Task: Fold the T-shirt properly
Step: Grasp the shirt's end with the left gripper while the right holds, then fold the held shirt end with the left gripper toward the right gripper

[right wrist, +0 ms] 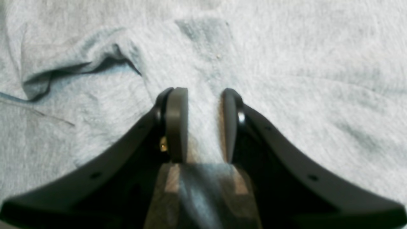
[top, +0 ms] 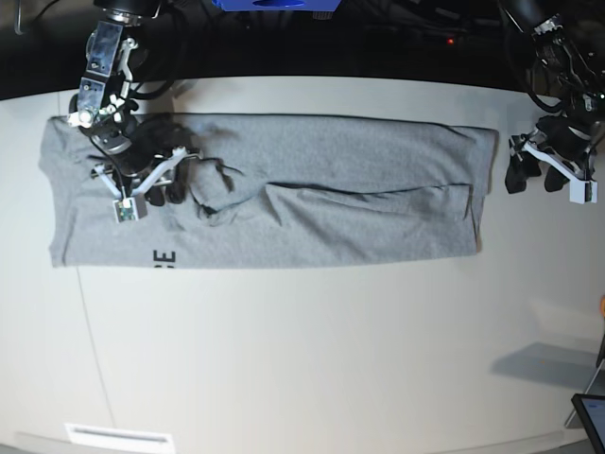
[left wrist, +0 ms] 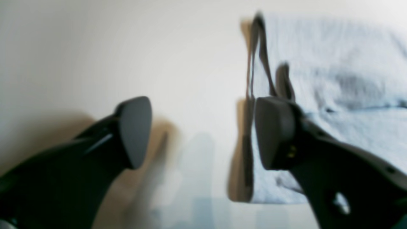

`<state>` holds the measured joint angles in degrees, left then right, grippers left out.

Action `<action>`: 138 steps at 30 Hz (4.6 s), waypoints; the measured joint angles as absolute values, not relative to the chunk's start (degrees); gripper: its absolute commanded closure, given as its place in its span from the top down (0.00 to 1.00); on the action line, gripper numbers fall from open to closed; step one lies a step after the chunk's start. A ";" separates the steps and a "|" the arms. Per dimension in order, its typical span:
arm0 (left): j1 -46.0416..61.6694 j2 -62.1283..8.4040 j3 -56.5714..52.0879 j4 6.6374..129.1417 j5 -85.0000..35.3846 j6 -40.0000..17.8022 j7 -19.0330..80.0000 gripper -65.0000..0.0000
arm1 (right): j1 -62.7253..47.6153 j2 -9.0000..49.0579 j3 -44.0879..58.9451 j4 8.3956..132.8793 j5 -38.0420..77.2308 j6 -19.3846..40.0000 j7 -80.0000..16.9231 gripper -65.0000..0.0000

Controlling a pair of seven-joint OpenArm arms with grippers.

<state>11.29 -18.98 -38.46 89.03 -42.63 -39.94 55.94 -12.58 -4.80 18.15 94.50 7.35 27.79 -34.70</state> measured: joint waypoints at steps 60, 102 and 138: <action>6.22 -15.81 -22.41 88.03 -44.95 -34.02 58.81 0.00 | -12.58 -4.78 18.09 94.50 7.38 27.79 -34.70 0.29; 1.48 3.07 -1.06 100.97 -44.97 -22.17 71.13 0.00 | -12.08 -4.78 18.09 94.72 7.42 27.79 -36.93 0.29; -1.13 5.72 8.95 90.45 -44.95 -21.19 65.95 0.00 | -12.10 -4.78 18.11 94.72 7.42 27.79 -36.91 0.29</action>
